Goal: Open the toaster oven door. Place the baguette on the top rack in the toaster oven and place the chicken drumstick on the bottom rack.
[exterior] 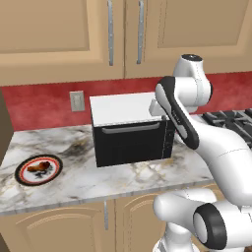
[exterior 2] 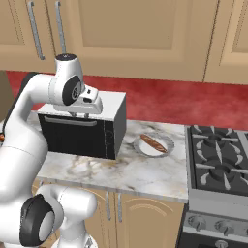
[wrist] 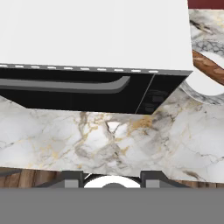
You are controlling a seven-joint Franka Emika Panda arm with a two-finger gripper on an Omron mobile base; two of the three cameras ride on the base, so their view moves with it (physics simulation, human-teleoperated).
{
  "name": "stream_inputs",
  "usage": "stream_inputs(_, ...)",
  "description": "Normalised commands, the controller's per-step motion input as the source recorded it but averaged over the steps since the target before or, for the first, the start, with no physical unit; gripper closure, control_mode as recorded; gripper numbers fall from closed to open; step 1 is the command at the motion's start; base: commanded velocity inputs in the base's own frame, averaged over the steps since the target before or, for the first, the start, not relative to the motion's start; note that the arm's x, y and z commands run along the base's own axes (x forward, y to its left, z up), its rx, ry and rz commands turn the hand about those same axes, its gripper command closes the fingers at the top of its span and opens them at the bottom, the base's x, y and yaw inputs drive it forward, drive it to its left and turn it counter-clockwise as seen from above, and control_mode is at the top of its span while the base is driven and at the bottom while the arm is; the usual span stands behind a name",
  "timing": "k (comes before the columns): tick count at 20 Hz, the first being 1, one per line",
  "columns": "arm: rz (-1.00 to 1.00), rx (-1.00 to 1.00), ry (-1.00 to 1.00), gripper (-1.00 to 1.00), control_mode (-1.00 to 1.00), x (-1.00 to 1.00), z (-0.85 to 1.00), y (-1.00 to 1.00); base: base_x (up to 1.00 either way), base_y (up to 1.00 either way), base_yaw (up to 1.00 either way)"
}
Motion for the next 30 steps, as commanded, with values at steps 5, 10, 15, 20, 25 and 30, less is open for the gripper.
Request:
stream_inputs(5,0.00,0.00,0.00,-1.00,1.00,0.00,0.00,0.00,0.00,0.00,0.00)
stream_inputs(10,0.00,0.00,0.00,-1.00,1.00,0.00,0.00,0.00,0.00,0.00,0.00)
stream_inputs(15,0.00,0.00,0.00,-1.00,1.00,0.00,0.00,0.00,-0.08,0.01,0.00)
stream_inputs(20,0.00,0.00,0.00,-1.00,1.00,0.00,0.00,0.00,-0.32,0.30,0.04)
stream_inputs(25,0.00,0.00,0.00,-1.00,1.00,0.00,0.00,0.00,-0.17,0.98,0.00)
stream_inputs(30,0.00,0.00,0.00,-1.00,1.00,0.00,0.00,0.00,-0.01,0.90,0.00)
